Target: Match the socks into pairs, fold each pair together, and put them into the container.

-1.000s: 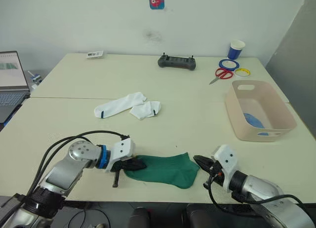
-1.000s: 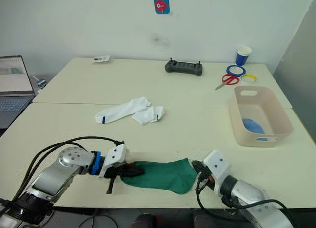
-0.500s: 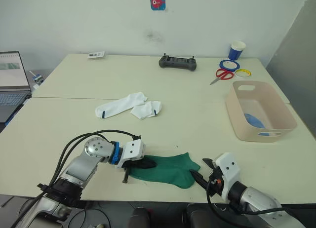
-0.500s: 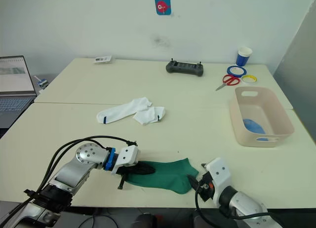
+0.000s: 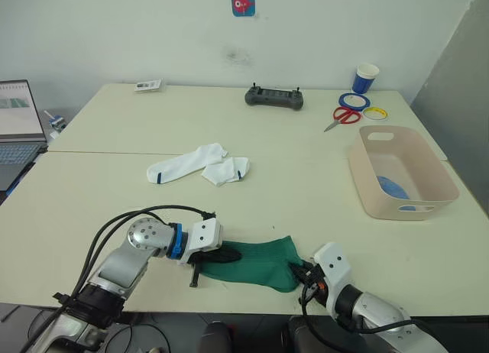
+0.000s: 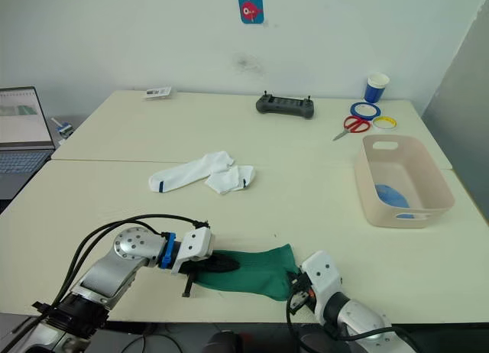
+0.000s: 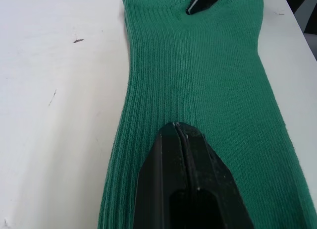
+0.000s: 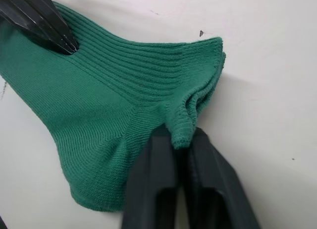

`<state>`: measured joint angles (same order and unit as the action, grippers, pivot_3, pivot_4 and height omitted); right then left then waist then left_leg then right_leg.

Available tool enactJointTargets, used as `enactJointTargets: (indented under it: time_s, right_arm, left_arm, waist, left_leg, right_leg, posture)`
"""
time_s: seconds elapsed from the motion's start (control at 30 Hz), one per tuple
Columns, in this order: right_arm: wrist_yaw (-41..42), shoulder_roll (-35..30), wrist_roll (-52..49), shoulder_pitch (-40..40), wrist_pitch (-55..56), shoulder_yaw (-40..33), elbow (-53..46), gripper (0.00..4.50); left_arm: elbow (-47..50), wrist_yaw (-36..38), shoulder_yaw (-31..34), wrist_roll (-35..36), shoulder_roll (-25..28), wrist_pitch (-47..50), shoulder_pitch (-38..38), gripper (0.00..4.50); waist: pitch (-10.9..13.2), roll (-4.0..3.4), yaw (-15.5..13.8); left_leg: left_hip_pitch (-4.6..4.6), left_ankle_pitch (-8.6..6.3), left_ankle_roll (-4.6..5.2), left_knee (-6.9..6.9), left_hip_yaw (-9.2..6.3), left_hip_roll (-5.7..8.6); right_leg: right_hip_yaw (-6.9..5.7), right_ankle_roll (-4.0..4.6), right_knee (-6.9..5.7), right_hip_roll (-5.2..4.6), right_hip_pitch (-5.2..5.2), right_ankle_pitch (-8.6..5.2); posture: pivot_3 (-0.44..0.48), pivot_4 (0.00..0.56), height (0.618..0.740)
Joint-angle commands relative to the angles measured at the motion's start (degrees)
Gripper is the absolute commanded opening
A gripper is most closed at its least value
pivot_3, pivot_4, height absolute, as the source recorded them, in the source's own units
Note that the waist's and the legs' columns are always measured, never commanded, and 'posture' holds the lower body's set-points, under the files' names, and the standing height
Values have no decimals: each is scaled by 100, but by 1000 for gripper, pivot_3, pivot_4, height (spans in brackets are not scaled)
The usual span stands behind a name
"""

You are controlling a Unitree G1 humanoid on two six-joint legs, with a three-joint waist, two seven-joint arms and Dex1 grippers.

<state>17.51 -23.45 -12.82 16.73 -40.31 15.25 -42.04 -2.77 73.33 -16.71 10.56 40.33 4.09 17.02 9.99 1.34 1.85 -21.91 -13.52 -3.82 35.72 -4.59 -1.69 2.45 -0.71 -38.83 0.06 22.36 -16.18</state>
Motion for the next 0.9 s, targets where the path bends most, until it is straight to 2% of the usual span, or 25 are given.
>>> enactJointTargets:
  time_s: [0.03,0.23,0.3,0.47,0.7,0.9]
  right_arm:
    - [101,-93,-250,-64,-40,-710,-272,19]
    - [577,-578,-618,-71,-122,-1651,-229,19]
    - [731,-744,-746,-80,-204,-1843,-288,19]
    - [922,-1047,-1314,-431,-847,-2020,-808,19]
    - [661,-1022,-1881,-1197,-1889,-1589,-1243,19]
    - [390,-571,-2382,-1883,-2732,-1293,-1046,19]
  left_arm:
    - [-39,-140,-31,-13,-239,289,235,0]
    - [-55,-290,-257,-112,-896,489,742,0]
    - [-160,-284,-391,-234,-1048,392,860,0]
    - [-296,-224,-769,-519,-1351,410,1155,0]
    - [-449,-289,-881,-779,-1315,423,1261,0]
    - [250,62,-514,-354,-790,733,1221,0]
  waist:
    - [10,5,-12]
    - [20,17,-26]
    - [20,17,-20]
    - [23,15,5]
    - [23,15,3]
    - [25,18,16]
  left_leg:
    - [-2,0,0,1,1,4]
    - [-46,0,0,13,1,10]
    - [-53,0,1,12,2,10]
    - [-69,-5,11,13,0,-3]
    - [-71,-5,11,18,-3,-7]
    - [-78,-4,12,21,-4,-8]
  right_leg:
    - [1,-1,0,1,0,0]
    - [-7,-32,24,2,7,7]
    - [-6,-76,27,5,11,24]
    - [-1,-80,17,29,36,20]
    - [1,-79,0,37,44,20]
    - [6,-78,-7,40,54,20]
  posture:
    - [0,150,740]
    - [0,150,740]
    - [0,150,740]
    - [0,150,740]
    - [0,150,740]
    - [0,150,740]
